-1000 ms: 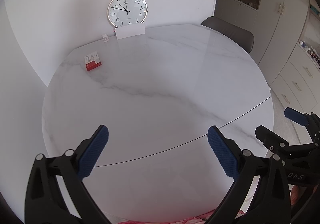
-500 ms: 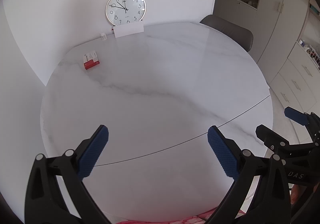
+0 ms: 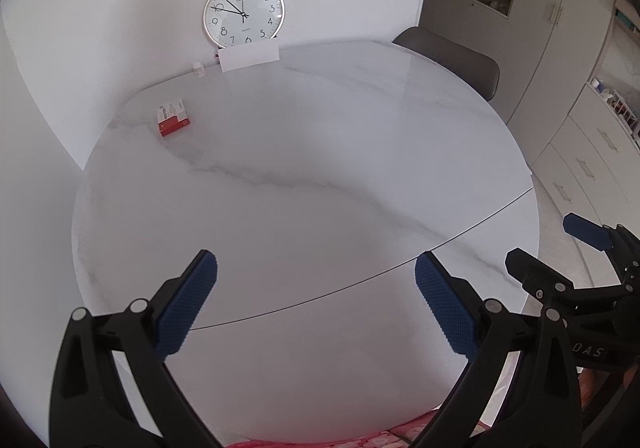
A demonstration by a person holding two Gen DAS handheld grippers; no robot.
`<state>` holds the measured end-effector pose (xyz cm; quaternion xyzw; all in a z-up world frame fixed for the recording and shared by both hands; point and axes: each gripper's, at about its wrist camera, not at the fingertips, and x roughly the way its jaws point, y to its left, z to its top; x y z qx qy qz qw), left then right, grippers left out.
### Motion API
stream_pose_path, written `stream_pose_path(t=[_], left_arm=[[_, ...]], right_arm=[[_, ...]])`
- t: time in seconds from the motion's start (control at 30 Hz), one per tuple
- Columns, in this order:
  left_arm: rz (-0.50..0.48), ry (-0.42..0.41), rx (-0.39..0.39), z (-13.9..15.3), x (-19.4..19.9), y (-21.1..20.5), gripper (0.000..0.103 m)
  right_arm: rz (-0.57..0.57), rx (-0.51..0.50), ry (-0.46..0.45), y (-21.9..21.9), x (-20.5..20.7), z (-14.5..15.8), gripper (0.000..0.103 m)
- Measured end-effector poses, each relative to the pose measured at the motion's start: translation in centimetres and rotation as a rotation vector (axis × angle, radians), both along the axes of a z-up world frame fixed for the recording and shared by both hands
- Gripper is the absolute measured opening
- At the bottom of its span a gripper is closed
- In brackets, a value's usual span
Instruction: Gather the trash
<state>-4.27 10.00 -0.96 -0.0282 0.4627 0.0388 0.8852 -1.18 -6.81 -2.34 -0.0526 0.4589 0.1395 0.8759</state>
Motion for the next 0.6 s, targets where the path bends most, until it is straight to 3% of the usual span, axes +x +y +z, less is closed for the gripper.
stream_pose_path(t=[0.23, 0.6], left_arm=[[0.02, -0.046, 0.013, 0.31, -0.29, 0.03, 0.095], [0.069, -0.016, -0.014, 0.0, 0.1, 0.9, 0.095]], right_arm=[[-0.001, -0.001, 0.001, 0.05, 0.07, -0.03, 0.1], [0.001, -0.002, 0.001, 0.11, -0.12, -0.07, 0.1]])
